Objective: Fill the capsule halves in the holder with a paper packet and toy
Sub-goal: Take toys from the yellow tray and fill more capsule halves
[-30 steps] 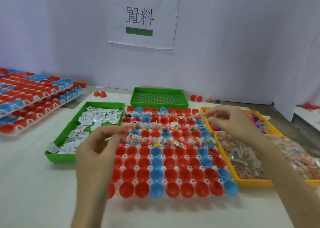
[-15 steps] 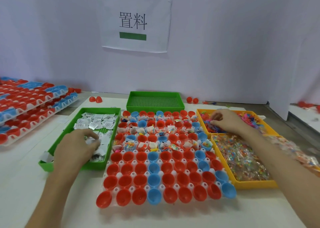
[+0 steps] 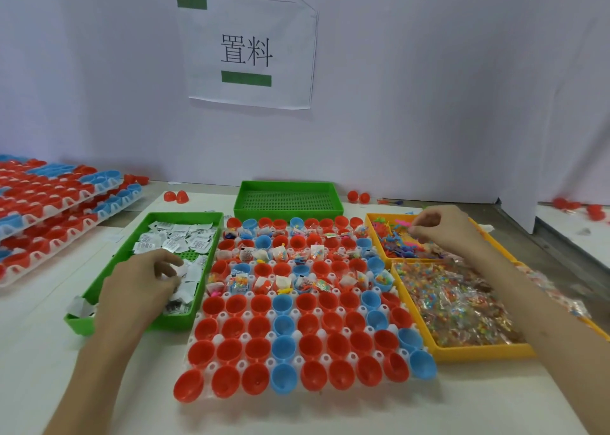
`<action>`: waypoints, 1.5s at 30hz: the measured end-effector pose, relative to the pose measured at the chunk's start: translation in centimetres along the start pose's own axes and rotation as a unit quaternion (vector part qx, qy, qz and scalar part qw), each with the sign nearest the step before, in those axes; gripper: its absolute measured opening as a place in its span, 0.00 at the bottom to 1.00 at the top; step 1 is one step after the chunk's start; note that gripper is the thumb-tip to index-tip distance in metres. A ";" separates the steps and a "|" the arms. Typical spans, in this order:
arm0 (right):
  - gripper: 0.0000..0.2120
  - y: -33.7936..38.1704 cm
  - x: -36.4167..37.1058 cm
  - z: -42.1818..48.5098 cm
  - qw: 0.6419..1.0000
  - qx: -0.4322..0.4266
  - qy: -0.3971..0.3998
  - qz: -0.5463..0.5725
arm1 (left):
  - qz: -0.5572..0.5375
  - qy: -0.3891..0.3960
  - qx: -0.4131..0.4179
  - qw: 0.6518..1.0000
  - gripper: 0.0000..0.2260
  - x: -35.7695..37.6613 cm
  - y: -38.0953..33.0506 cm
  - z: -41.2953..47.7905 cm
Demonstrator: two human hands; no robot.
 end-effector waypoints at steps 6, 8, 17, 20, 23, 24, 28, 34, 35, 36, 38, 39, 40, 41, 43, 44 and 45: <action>0.02 1.1 -0.7 -0.6 0.996 0.003 -0.022 0.089 | -0.017 -0.100 0.024 0.995 0.10 -0.8 -0.2 -0.4; 0.02 1.8 -1.0 -1.3 0.992 0.006 -0.026 0.124 | -0.026 -0.140 0.041 0.989 0.09 -1.3 -0.5 -0.6; 0.04 9.9 -2.1 -9.5 0.951 -0.055 0.028 0.304 | -0.345 -0.147 0.069 0.925 0.08 -3.6 -8.0 -4.6; 0.01 13.3 -2.4 -12.6 0.916 -0.075 0.049 0.390 | -0.533 -0.035 0.023 0.845 0.09 -2.4 -13.0 -8.0; 0.08 15.0 -2.0 -15.4 0.886 -0.081 0.075 0.450 | -0.621 -0.001 -0.013 0.784 0.09 -1.4 -16.2 -10.9; 0.10 15.3 -1.8 -16.1 0.884 -0.078 0.070 0.456 | -0.637 -0.004 -0.022 0.771 0.10 -1.2 -16.8 -11.5; 0.10 15.2 -0.9 -17.5 0.867 -0.051 0.047 0.494 | -0.672 -0.003 -0.031 0.740 0.03 -0.8 -18.1 -13.5; 0.10 15.3 -0.8 -18.3 0.849 -0.023 0.035 0.527 | -0.664 0.020 -0.020 0.747 0.06 -0.7 -18.0 -14.6; 0.09 15.3 -0.8 -18.3 0.851 -0.024 0.034 0.524 | -0.663 0.028 -0.020 0.748 0.07 -0.7 -18.0 -14.7; 0.08 15.3 -0.8 -18.4 0.854 -0.026 0.032 0.519 | -0.661 0.036 -0.020 0.750 0.09 -0.6 -18.0 -14.7; 0.05 15.2 -0.8 -18.6 0.862 -0.029 0.031 0.506 | -0.655 0.037 -0.026 0.754 0.13 -0.5 -17.8 -14.8; 0.04 15.2 -0.9 -18.6 0.865 -0.031 0.035 0.499 | -0.658 0.036 -0.029 0.751 0.11 -0.6 -17.7 -14.8; 0.04 15.2 -0.9 -18.8 0.870 -0.035 0.043 0.489 | -0.664 0.034 -0.034 0.746 0.10 -0.7 -17.7 -14.9; 0.04 15.2 -1.0 -18.9 0.876 -0.041 0.055 0.477 | -0.670 0.032 -0.040 0.741 0.09 -0.8 -17.6 -14.9; 0.05 15.3 -1.3 -19.1 0.890 -0.059 0.081 0.445 | -0.680 0.032 -0.050 0.731 0.08 -0.7 -17.4 -14.9; 0.06 15.2 -1.4 -19.1 0.898 -0.066 0.085 0.427 | -0.682 0.035 -0.052 0.729 0.08 -0.8 -17.3 -14.9; 0.06 15.1 -1.6 -19.0 0.904 -0.070 0.080 0.413 | -0.684 0.036 -0.053 0.727 0.08 -0.9 -17.3 -14.8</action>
Point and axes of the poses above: each hand's wrist, its own z-axis towards the middle knuckle, its own x-axis out of the palm, y = z × x, the point moved 5 cm from there along z, towards the middle knuckle, and after that the axes turned 5 degrees about -y, right-handed, at the moved point
